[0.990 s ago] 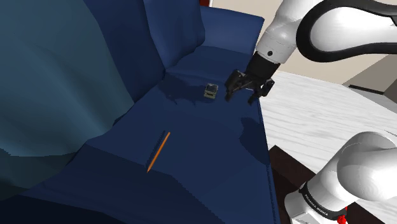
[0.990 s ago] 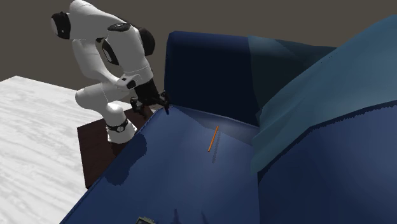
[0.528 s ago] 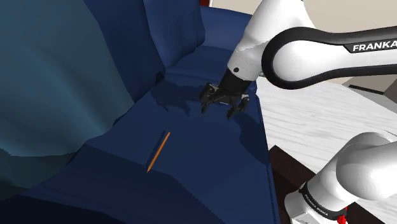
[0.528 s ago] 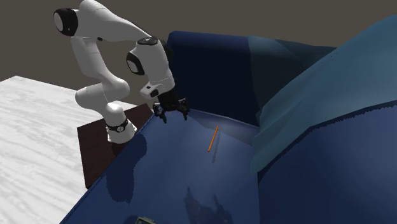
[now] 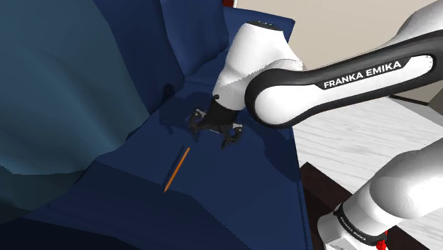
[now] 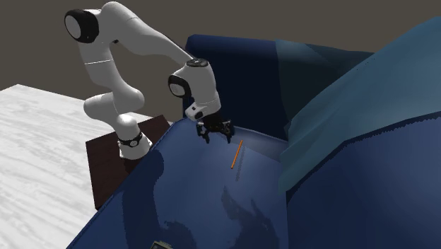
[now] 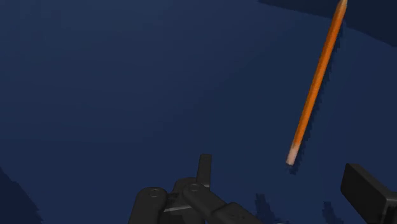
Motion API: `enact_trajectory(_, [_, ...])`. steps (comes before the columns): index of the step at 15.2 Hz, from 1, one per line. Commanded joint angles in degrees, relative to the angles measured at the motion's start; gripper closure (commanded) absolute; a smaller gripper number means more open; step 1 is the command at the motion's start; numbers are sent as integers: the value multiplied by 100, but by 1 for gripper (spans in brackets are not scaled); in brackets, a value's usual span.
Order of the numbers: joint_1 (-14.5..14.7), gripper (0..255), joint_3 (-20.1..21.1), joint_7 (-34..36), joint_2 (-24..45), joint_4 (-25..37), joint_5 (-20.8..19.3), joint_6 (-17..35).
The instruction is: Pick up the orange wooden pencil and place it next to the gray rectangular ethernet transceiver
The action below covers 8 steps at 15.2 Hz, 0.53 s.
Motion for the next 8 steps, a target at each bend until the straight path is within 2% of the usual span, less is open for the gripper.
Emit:
enact_trajectory(1, [-268,0,404,741,549,228,-469,290])
enact_trajectory(3, [-510,0,762,1640,1213,532,-1243,484])
enact_trajectory(5, [-558,0,912,2604,1919,869,-2178,565])
enact_trajectory(8, [-388,0,742,2876,2208,866,-2570,732])
